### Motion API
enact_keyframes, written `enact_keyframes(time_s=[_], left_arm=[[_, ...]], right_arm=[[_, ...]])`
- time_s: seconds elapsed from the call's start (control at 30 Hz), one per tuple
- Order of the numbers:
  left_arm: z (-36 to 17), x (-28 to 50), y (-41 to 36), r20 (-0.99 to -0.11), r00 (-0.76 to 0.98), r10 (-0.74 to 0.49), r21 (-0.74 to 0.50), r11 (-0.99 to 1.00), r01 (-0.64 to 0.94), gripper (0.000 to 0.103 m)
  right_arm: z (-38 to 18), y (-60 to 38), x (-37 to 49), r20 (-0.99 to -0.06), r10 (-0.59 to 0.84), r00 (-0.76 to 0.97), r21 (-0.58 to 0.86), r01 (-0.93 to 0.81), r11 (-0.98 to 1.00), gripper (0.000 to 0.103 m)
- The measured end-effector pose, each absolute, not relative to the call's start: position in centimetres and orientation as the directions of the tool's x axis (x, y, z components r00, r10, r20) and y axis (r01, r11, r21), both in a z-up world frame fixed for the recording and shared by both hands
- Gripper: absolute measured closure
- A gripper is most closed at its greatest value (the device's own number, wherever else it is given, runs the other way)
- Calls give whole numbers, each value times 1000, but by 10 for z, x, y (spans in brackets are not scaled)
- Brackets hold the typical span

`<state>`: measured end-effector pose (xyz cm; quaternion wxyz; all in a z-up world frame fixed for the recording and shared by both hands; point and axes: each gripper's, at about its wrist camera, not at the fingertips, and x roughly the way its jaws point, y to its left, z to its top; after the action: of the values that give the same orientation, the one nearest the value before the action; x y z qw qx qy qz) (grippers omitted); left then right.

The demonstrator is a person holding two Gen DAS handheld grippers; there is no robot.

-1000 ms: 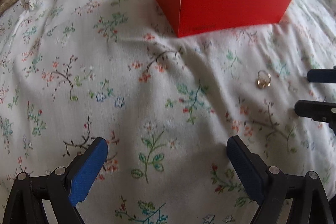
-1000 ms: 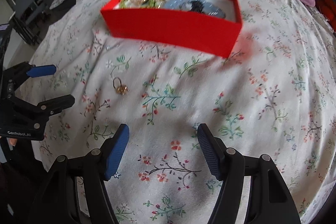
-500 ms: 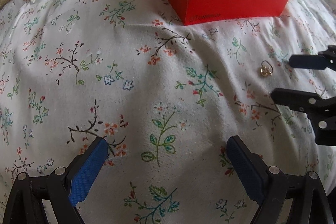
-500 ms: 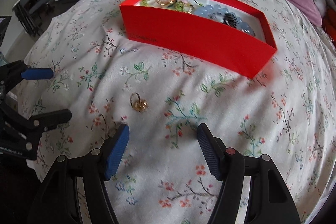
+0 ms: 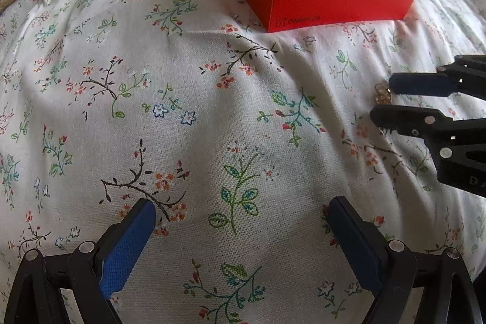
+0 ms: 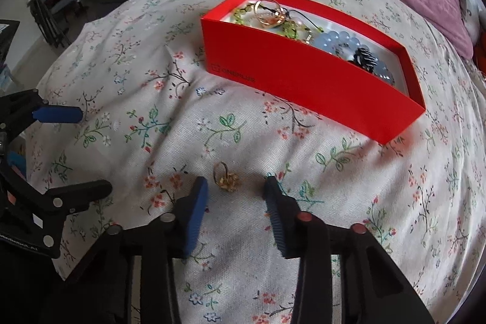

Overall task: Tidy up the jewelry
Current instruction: 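Close the right tool on the last small gold ring, then carry the small gold ring into the red box and open the right tool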

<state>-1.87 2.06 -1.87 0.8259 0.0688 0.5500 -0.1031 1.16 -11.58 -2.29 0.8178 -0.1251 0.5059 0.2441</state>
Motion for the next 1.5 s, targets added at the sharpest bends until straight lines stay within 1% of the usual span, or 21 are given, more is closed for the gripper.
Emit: enact_keyframes(time_s=[0.13,0.2,0.27,0.73,1.07,1.5], left_arm=[[-19,-20,20,-923,374,-95,0,970,244,8],[-19,-20,20,-923,374,-94,0,969,245,8],[-18,-20,19,-923,374,-94,1,969,247,8],[-15,-20,12,-921,378,-98,2,967,255,8],[-11,-19,6,-919,380,-104,2,963,269,8],[-7,-17,-4,-916,385,-110,3,960,281,8]], right_arm=[[-22,-113,11,-886,277,372,40,-533,845,76],[-22,-114,12,-885,279,372,43,-532,846,84],[-22,-115,13,-885,282,370,48,-531,846,87],[-12,-119,15,-877,289,383,53,-520,852,87],[15,-128,27,-846,307,437,65,-486,871,87],[49,-129,66,-794,324,514,95,-422,902,87]])
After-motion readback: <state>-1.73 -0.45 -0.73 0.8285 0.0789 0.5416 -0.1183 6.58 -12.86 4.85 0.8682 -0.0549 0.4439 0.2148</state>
